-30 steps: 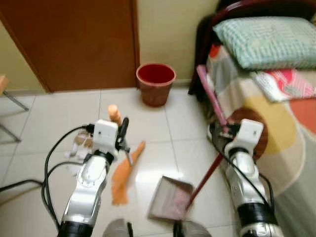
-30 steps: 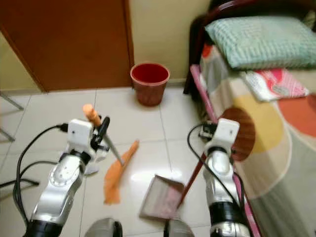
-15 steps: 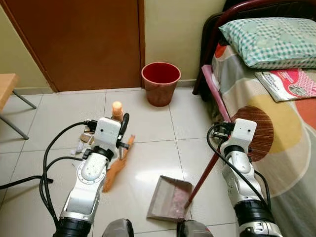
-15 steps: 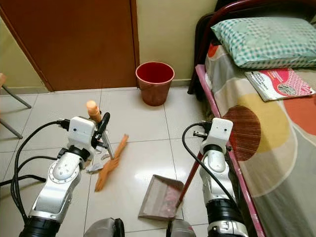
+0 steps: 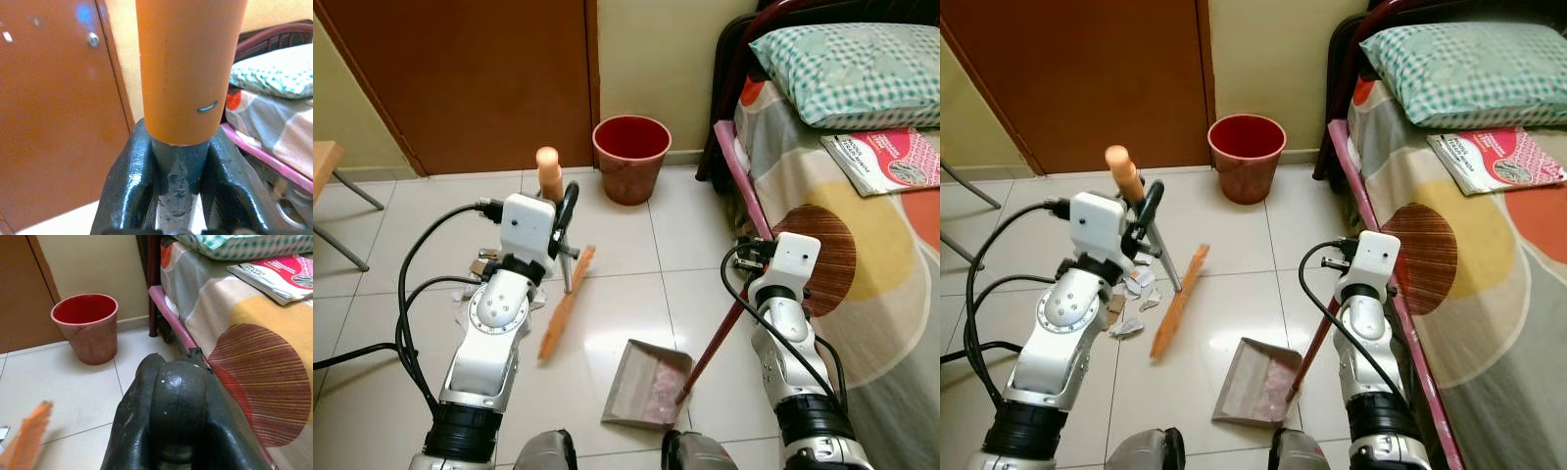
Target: Sweep floor
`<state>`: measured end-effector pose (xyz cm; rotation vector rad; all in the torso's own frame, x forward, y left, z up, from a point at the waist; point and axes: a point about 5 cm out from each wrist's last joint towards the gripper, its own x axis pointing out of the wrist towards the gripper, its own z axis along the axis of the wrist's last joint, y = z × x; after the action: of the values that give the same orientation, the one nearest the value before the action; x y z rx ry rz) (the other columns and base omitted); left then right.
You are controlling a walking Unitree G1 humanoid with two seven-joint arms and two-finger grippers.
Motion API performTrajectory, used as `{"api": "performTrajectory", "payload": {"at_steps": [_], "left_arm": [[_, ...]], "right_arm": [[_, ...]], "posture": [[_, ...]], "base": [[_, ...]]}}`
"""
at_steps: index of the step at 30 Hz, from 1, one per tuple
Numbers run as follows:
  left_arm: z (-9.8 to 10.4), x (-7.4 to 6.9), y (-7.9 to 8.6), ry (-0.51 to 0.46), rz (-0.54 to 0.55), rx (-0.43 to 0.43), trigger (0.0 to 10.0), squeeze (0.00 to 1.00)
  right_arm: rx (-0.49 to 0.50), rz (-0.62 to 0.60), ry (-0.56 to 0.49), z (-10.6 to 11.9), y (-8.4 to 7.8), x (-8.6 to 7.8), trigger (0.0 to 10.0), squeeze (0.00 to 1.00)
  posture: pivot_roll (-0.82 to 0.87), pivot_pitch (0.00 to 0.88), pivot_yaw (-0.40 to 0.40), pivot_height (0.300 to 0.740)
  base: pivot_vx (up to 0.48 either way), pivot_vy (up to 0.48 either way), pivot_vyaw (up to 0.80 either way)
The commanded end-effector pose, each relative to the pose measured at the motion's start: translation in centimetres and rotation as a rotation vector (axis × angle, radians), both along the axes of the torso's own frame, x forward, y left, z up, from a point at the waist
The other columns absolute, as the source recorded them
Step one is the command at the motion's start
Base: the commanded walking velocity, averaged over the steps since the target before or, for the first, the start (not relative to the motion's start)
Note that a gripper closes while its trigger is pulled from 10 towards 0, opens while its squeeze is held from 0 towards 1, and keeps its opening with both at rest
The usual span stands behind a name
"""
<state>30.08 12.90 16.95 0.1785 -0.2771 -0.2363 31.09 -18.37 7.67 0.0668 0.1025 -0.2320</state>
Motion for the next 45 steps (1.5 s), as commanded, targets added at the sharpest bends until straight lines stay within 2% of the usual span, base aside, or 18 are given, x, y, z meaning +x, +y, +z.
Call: {"api": "performTrajectory", "payload": {"at_steps": [1, 5, 7, 13, 20, 23, 26, 31, 33, 38, 42, 45], "left_arm": [[2.9, 0.0, 1.1, -0.145, 0.059, 0.033, 10.0, 0.00], [3.1, 0.1, 2.2, -0.157, 0.135, 0.050, 10.0, 0.00], [2.4, 0.1, 3.2, -0.122, 0.184, 0.029, 10.0, 0.00], [1.3, 0.1, 3.4, -0.070, 0.186, 0.012, 10.0, 0.00], [-1.2, 0.7, 2.2, 0.054, 0.130, -0.021, 10.0, 0.00], [-1.7, 0.9, 1.8, 0.090, 0.128, -0.057, 10.0, 0.00], [-2.4, 1.0, 0.9, 0.127, 0.098, -0.047, 10.0, 0.00], [-2.9, 1.1, 0.6, 0.157, 0.075, -0.046, 10.0, 0.00], [-3.0, 1.1, 0.2, 0.174, 0.048, -0.070, 10.0, 0.00], [-2.4, 1.1, -1.0, 0.165, -0.013, -0.108, 10.0, 0.00], [-0.5, 1.0, -3.0, 0.102, -0.118, -0.125, 10.0, 0.00], [1.1, 1.2, -3.3, 0.039, -0.133, -0.104, 10.0, 0.00]], "right_arm": [[-0.003, -0.004, -0.014, 0.3, 0.0, 0.3, 10.0, 0.00], [-0.004, -0.003, -0.013, 0.3, 0.1, 0.3, 10.0, 0.00], [-0.004, 0.000, -0.011, 0.3, 0.1, 0.4, 10.0, 0.00], [-0.005, 0.002, -0.012, 0.2, 0.1, 0.4, 10.0, 0.00], [-0.002, 0.003, -0.010, 0.2, 0.2, 0.4, 10.0, 0.00], [-0.002, 0.004, -0.009, 0.2, 0.2, 0.4, 10.0, 0.00], [-0.002, 0.004, -0.010, 0.2, 0.3, 0.4, 10.0, 0.00], [0.001, 0.004, -0.010, 0.2, 0.3, 0.3, 10.0, 0.00], [0.002, 0.005, -0.009, 0.2, 0.3, 0.4, 10.0, 0.00], [0.001, 0.007, -0.008, 0.2, 0.4, 0.5, 10.0, 0.00], [0.002, 0.010, -0.007, 0.2, 0.5, 0.6, 10.0, 0.00], [0.004, 0.010, -0.006, 0.2, 0.6, 0.6, 10.0, 0.00]], "posture": [[0.01, 0.100, 0.006, 0.740], [0.01, 0.100, 0.006, 0.740], [0.02, 0.102, 0.004, 0.740], [0.02, 0.106, 0.003, 0.740], [0.02, 0.110, 0.000, 0.740], [0.01, 0.109, 0.001, 0.740], [0.01, 0.109, 0.002, 0.740], [0.00, 0.109, 0.004, 0.740], [0.01, 0.116, 0.006, 0.740], [0.01, 0.115, 0.005, 0.740], [0.01, 0.114, 0.008, 0.740], [0.01, 0.113, 0.010, 0.740]], "base": [[0.000, 0.000, 0.00], [0.000, 0.000, 0.00], [0.000, 0.000, 0.00], [0.000, 0.000, 0.00], [0.000, 0.000, 0.00], [0.000, 0.000, 0.00], [0.000, 0.000, 0.00], [0.000, 0.000, 0.00], [0.000, 0.000, 0.00], [0.000, 0.000, 0.00], [0.000, 0.000, 0.00], [0.000, 0.000, 0.00]]}}
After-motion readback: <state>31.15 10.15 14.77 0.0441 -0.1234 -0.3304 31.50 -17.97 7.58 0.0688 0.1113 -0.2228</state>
